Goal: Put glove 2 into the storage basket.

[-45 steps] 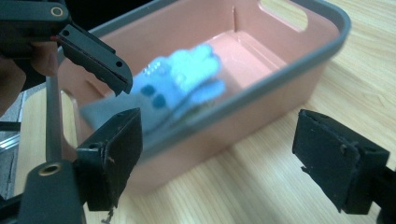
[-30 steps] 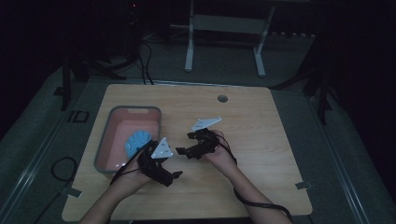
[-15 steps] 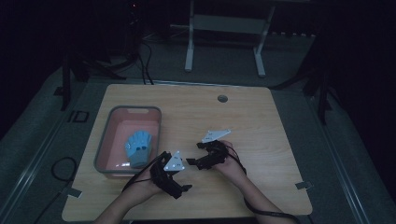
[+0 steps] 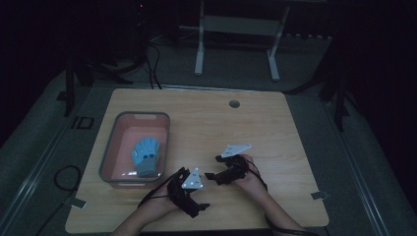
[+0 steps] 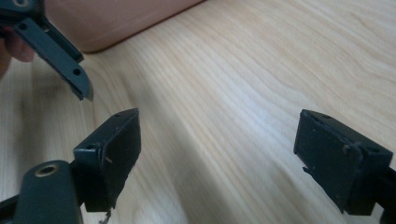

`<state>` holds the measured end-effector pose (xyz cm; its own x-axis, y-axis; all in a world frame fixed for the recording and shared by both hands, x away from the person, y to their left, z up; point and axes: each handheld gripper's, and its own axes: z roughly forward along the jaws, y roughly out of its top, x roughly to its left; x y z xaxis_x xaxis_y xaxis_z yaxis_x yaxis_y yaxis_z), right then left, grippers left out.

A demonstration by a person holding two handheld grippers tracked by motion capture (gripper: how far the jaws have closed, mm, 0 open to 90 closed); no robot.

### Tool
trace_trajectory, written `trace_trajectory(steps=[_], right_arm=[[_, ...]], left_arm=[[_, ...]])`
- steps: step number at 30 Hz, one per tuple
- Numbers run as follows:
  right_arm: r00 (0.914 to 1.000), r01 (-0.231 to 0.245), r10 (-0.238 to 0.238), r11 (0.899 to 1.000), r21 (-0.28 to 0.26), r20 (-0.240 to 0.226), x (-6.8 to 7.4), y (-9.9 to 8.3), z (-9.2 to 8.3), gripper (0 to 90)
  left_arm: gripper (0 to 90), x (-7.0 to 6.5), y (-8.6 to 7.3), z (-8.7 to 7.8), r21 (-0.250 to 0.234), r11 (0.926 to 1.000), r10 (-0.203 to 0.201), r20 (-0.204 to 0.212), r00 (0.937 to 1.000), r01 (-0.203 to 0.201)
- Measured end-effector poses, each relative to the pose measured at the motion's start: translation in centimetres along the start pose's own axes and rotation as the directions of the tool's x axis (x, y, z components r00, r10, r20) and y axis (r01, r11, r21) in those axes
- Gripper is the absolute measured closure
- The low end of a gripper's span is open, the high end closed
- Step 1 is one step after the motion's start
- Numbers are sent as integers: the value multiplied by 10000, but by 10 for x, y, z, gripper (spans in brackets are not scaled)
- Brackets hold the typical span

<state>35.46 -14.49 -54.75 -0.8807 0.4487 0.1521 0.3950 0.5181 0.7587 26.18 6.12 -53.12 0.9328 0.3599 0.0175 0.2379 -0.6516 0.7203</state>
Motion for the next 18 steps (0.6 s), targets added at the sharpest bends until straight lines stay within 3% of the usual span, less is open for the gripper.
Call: trace_trajectory(steps=[18], right_arm=[[9997,161,-159,9998,-136,161,0,-26,-18,144]], left_arm=[[32,-5,-13,14,107,9996,258,168,9995,-260]])
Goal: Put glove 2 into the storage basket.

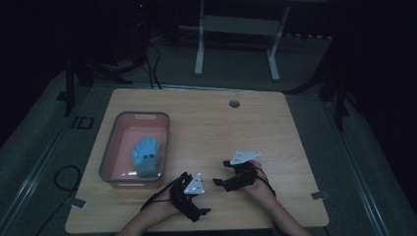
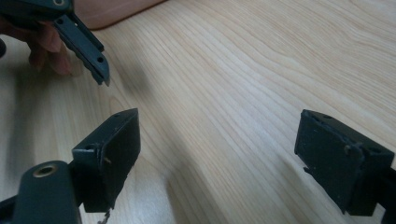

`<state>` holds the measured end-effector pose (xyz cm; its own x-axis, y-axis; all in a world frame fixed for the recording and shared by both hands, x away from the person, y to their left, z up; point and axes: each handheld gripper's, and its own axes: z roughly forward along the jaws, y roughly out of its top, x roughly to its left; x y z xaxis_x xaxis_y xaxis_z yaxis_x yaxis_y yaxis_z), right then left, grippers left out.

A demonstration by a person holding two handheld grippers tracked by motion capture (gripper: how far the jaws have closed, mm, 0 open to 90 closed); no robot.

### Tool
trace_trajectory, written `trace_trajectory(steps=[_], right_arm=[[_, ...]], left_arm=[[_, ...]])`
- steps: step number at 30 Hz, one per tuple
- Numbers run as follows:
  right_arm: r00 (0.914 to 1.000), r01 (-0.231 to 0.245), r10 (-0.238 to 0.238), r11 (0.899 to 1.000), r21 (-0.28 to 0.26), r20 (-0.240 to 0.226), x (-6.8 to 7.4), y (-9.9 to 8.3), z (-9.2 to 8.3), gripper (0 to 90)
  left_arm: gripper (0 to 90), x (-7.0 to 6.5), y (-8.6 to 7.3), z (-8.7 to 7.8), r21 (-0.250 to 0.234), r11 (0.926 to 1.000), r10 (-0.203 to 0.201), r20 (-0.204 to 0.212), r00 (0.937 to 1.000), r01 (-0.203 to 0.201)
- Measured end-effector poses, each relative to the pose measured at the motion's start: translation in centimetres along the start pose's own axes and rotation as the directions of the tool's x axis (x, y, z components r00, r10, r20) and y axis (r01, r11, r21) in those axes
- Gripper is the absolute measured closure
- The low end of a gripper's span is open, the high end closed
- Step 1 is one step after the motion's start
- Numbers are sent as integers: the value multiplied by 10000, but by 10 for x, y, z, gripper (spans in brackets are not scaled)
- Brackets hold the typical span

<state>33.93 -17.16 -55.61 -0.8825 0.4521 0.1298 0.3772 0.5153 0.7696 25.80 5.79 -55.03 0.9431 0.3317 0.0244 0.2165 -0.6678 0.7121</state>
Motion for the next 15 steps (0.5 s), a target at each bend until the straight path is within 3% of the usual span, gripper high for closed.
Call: trace_trajectory(steps=[7,15], right_arm=[[9989,254,-239,9989,-386,397,1,-3,-3,144],[9986,341,-333,9992,-195,413,-1,-3,-1,140]], left_arm=[[32,1,-8,-3,-232,9997,-118,24,9999,119],[32,0,-10,-4,-286,9996,25,-78,10000,-27]])
